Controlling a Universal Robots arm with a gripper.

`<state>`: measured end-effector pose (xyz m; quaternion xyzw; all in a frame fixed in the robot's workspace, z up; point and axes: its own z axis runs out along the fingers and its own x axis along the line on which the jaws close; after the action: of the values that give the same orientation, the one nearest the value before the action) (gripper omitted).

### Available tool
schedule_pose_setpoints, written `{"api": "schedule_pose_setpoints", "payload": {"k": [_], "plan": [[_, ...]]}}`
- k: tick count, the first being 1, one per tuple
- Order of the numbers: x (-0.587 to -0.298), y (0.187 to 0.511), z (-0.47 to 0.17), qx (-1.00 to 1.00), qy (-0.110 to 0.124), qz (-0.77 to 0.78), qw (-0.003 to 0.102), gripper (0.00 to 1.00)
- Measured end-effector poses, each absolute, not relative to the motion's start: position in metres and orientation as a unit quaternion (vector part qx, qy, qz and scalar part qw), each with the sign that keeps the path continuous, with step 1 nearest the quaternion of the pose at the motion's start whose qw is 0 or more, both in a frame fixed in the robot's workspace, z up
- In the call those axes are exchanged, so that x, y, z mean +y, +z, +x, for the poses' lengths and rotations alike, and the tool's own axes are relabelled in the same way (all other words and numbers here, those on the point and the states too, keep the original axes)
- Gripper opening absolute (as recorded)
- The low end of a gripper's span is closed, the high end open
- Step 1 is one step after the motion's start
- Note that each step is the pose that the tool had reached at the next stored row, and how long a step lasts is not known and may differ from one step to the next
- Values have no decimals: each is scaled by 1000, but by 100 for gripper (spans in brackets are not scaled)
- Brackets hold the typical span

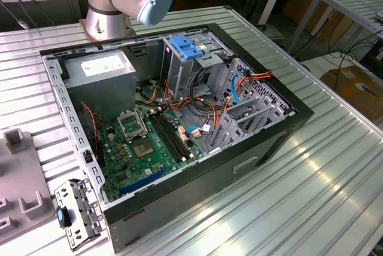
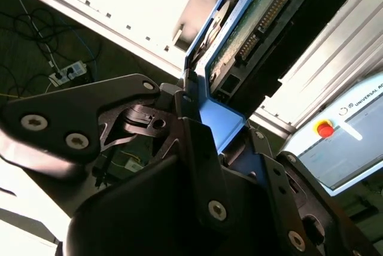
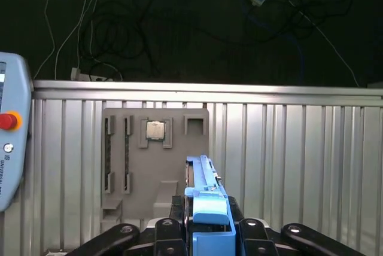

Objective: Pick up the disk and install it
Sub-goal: 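Pick up the disk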

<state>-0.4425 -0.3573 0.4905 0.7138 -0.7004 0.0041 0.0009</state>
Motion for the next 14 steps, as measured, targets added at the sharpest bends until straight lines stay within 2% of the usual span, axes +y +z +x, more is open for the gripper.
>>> {"api": "schedule_pose_setpoints", "payload": {"k": [14], "plan": [[-357,490,-402,-701,2,714,3,37]]}}
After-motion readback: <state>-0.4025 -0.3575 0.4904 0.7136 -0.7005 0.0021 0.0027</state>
